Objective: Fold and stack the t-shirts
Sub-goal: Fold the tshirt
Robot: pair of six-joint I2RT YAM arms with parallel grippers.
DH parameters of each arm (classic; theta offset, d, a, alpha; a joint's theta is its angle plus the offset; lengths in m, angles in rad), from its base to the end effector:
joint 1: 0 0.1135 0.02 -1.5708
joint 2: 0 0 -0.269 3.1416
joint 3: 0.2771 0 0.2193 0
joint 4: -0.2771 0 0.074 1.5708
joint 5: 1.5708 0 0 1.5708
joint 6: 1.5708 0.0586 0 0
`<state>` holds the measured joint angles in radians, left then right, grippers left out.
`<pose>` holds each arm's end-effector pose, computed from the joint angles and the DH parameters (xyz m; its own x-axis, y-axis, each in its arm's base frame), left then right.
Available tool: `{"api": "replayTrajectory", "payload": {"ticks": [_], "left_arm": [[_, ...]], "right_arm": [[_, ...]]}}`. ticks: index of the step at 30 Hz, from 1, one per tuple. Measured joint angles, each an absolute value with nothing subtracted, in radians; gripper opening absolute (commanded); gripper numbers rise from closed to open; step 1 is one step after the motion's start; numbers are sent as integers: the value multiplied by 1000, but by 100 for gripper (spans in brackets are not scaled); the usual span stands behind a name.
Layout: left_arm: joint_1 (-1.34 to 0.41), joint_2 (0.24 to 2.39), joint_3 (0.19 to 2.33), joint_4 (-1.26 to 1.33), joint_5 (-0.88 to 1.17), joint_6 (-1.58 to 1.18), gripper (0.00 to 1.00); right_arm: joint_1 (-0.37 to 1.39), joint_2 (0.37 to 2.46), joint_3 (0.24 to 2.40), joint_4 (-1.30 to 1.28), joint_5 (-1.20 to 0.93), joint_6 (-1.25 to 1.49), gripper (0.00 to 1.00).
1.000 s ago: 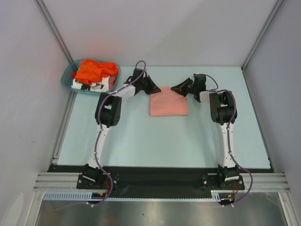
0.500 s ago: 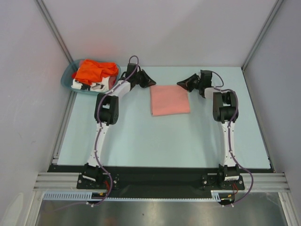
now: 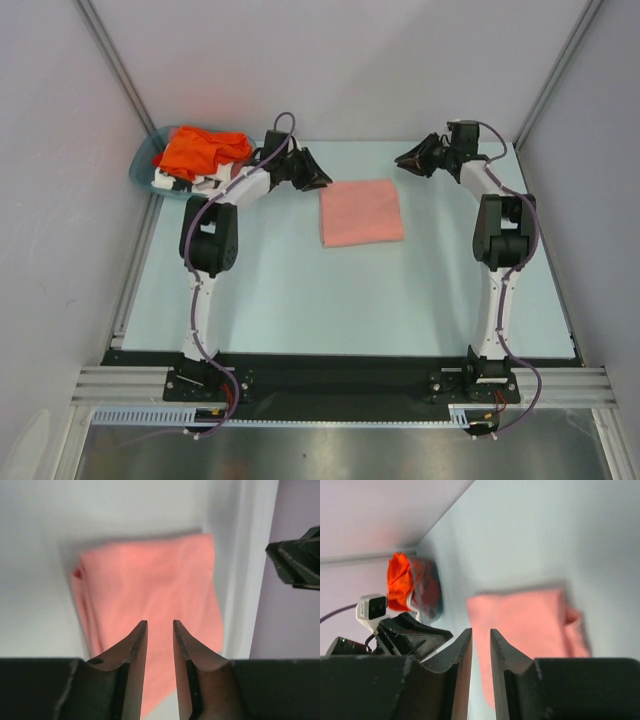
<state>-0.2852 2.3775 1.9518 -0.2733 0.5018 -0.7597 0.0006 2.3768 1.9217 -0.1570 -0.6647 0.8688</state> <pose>0.4979 -0.1753 0.1865 -0.8609 -0.3768 -0.3419 0.0098 0.6595 -0.7516 0.5282 0.0365 0.1919 -0.7569 0.6006 -0.2579 0.1124 0.5083 0.8538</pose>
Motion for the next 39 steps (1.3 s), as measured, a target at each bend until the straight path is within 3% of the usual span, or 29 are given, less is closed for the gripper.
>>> {"api": "replayTrajectory", "payload": {"ticks": [3, 7, 15, 22, 32, 39], "left_arm": [[-329, 2267, 1822, -243, 516, -759, 23], [-400, 2195, 1697, -194, 543, -761, 17], [-447, 2184, 1465, -128, 587, -769, 11], [-419, 2184, 1362, -47, 632, -784, 9], [-420, 2143, 1356, -109, 614, -730, 12], [-419, 2041, 1375, -182, 611, -701, 19]], "right_arm": [[15, 2239, 1824, -168, -698, 827, 25], [56, 2166, 1758, -154, -785, 789, 0], [150, 2196, 1536, -165, -939, 712, 0], [75, 2220, 1337, -120, -1014, 666, 0], [-35, 2222, 1397, -224, -1028, 545, 0], [46, 2159, 1465, -305, -1022, 500, 0]]}}
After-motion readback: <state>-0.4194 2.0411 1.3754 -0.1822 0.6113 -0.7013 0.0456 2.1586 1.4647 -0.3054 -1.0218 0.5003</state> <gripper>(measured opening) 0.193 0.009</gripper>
